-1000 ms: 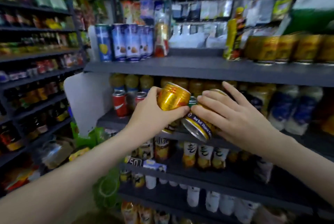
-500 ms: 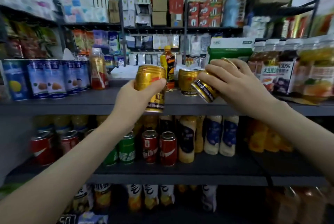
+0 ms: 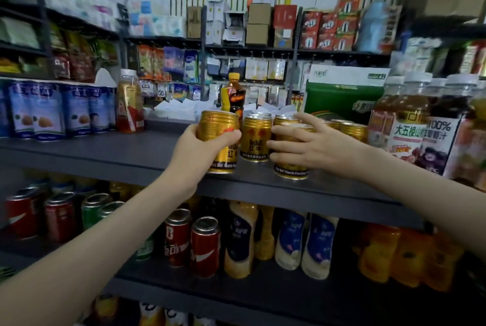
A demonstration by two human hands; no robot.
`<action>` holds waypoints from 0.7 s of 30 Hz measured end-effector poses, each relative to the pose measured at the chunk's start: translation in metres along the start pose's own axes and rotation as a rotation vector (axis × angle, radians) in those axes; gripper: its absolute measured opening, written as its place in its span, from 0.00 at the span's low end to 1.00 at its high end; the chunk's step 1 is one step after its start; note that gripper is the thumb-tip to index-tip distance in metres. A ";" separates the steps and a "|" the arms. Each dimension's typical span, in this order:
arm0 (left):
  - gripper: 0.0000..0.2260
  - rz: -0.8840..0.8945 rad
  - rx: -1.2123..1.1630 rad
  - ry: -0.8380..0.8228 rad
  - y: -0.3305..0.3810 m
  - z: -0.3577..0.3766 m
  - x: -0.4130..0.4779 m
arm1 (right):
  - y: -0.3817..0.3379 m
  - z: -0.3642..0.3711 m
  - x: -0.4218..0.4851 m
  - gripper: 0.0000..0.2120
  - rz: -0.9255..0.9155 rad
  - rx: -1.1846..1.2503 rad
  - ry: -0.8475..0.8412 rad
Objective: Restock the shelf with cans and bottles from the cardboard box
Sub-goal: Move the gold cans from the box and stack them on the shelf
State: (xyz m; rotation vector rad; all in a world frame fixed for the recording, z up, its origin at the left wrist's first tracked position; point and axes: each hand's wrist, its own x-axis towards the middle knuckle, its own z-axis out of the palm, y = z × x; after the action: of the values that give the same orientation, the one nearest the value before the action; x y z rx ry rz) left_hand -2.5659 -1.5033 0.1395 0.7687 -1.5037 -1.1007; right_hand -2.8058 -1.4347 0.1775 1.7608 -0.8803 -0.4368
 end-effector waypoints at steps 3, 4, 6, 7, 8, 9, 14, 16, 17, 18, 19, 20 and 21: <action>0.25 0.035 0.028 -0.004 0.000 0.001 0.007 | 0.001 0.008 -0.011 0.39 0.181 0.097 0.030; 0.26 0.048 0.045 -0.006 0.000 0.000 0.009 | 0.002 0.006 -0.013 0.40 0.306 0.219 0.052; 0.27 0.076 0.092 -0.023 -0.003 0.002 0.012 | 0.006 -0.005 -0.013 0.40 0.597 0.694 0.064; 0.28 0.089 0.106 -0.041 -0.003 0.003 0.013 | 0.010 -0.014 -0.010 0.37 0.704 0.980 0.050; 0.29 0.096 0.110 -0.057 -0.003 0.004 0.014 | 0.012 -0.019 -0.006 0.31 0.769 1.207 0.012; 0.29 0.099 0.108 -0.070 -0.003 0.006 0.016 | 0.014 -0.022 -0.003 0.27 0.814 1.349 -0.043; 0.28 0.085 0.069 -0.130 -0.002 0.006 0.028 | 0.018 -0.024 0.013 0.38 0.838 1.355 -0.264; 0.27 0.053 0.050 -0.154 -0.004 0.004 0.034 | 0.022 -0.018 0.016 0.33 0.916 1.381 -0.256; 0.28 0.034 0.039 -0.159 -0.005 0.003 0.037 | 0.022 -0.014 0.017 0.31 0.947 1.387 -0.238; 0.30 0.016 0.024 -0.164 -0.006 0.003 0.041 | 0.022 -0.011 0.020 0.30 0.965 1.370 -0.220; 0.32 -0.009 0.003 -0.176 -0.008 0.002 0.045 | 0.022 -0.008 0.023 0.29 0.975 1.320 -0.206; 0.34 -0.036 -0.027 -0.189 -0.009 0.002 0.048 | 0.021 -0.004 0.026 0.29 0.986 1.266 -0.194; 0.34 -0.058 -0.057 -0.206 -0.012 0.002 0.051 | 0.022 -0.001 0.030 0.29 0.998 1.228 -0.194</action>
State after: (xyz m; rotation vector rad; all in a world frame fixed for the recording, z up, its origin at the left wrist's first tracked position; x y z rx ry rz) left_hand -2.5800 -1.5532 0.1480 0.6793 -1.6224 -1.2932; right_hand -2.7931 -1.4592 0.2016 1.9563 -2.2901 0.7776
